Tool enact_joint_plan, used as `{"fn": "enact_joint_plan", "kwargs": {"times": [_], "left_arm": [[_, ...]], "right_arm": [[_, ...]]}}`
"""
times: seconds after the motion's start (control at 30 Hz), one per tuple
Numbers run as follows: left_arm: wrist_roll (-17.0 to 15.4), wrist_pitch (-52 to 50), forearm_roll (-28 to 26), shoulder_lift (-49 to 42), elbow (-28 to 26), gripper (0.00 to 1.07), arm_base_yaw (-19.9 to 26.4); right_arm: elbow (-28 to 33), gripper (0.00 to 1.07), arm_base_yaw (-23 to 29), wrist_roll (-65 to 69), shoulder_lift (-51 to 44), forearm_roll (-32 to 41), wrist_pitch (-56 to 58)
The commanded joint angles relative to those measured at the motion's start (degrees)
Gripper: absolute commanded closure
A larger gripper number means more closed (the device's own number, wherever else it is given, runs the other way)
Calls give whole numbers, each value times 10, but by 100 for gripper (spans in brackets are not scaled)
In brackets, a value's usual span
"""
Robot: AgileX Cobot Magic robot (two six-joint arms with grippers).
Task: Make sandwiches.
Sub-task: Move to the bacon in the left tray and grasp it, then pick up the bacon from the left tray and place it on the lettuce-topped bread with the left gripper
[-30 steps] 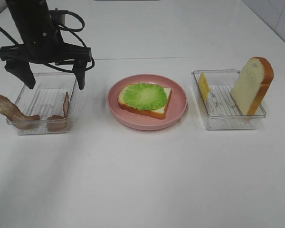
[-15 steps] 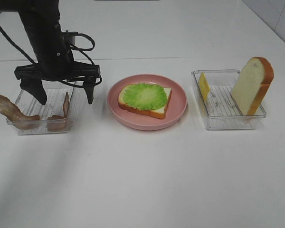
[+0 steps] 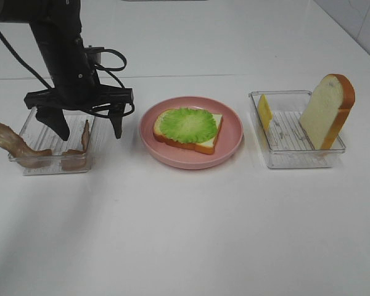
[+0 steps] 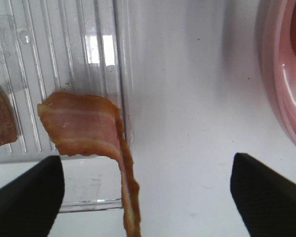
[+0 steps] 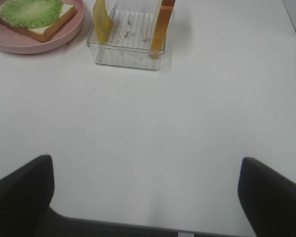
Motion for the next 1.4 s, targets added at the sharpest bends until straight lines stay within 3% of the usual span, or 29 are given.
{"fn": "enact_joint_plan", "kwargs": {"times": [0.03, 0.07, 0.1, 0.13, 0.17, 0.2, 0.23, 0.27, 0.3, 1.0, 1.1, 1.17, 1.37, 1.4], "left_arm": [[-18, 7, -2, 3, 4, 40, 0], [-18, 7, -2, 3, 4, 40, 0], [-27, 10, 2, 3, 4, 54, 0], [-27, 10, 2, 3, 4, 54, 0], [-26, 11, 7, 3, 4, 61, 0], [-26, 15, 14, 3, 4, 79, 0], [-26, 15, 14, 3, 4, 79, 0], [-22, 22, 17, 3, 4, 97, 0], [-22, 26, 18, 3, 4, 104, 0], [-17, 39, 42, -27, -5, 107, -1], [-9, 44, 42, -36, -22, 107, -1], [3, 81, 32, -39, -76, 107, -1], [6, 115, 13, -39, -142, 107, -2], [8, 123, -1, -39, -177, 107, -2]], "right_arm": [[1, 9, -2, 1, -19, 3, -1], [1, 9, -2, 1, -19, 3, -1], [1, 9, -2, 1, -19, 3, -1], [1, 9, -2, 1, -19, 3, -1], [1, 9, -2, 1, -19, 3, -1], [1, 9, -2, 1, -19, 3, -1], [1, 9, -2, 1, -19, 3, -1], [1, 9, -2, 1, -19, 3, -1], [1, 9, -2, 1, -19, 3, -1], [1, 9, -2, 1, -19, 3, -1], [1, 9, -2, 1, -19, 3, -1], [1, 9, -2, 1, -19, 3, -1], [1, 9, -2, 1, -19, 3, -1], [1, 9, -2, 1, -19, 3, -1]]}}
